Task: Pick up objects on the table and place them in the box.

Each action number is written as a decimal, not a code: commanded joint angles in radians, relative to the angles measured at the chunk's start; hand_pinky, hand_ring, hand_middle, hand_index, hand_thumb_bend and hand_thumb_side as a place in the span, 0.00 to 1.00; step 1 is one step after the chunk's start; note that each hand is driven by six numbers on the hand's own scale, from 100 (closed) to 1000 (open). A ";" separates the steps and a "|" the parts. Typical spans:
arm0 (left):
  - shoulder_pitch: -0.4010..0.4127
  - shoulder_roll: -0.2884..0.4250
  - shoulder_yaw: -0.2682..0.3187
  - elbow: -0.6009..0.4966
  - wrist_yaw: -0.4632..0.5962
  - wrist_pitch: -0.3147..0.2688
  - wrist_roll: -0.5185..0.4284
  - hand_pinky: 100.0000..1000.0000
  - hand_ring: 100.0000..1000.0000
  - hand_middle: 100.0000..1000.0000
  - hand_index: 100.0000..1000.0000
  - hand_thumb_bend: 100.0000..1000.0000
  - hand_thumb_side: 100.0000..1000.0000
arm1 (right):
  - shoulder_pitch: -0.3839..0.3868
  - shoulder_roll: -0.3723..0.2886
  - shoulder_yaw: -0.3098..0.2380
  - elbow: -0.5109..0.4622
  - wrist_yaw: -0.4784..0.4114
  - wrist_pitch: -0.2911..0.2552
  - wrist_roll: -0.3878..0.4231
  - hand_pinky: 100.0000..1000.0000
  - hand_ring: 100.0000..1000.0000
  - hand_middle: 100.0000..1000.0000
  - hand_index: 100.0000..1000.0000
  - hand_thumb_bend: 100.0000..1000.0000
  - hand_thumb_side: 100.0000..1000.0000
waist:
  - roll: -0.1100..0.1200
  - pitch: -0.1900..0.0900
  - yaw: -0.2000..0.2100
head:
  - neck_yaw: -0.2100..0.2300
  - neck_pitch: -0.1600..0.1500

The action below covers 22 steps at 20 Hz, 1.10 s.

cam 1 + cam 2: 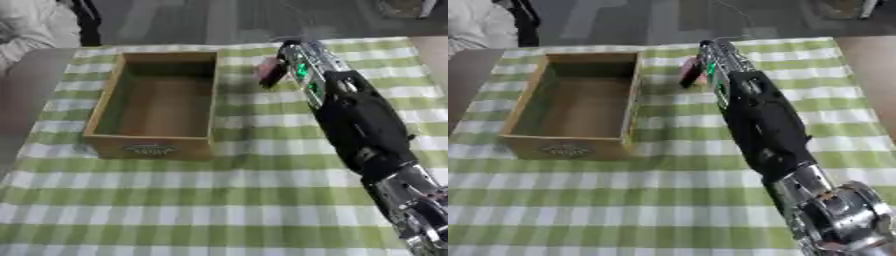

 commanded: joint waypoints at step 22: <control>-0.012 0.017 0.002 -0.019 0.001 -0.002 -0.005 0.50 0.41 0.49 0.81 0.00 0.97 | -0.024 0.020 -0.010 0.023 0.087 0.076 -0.138 0.79 0.78 0.66 0.98 0.00 0.25 | 0.002 -0.006 0.011 | -0.007 -0.022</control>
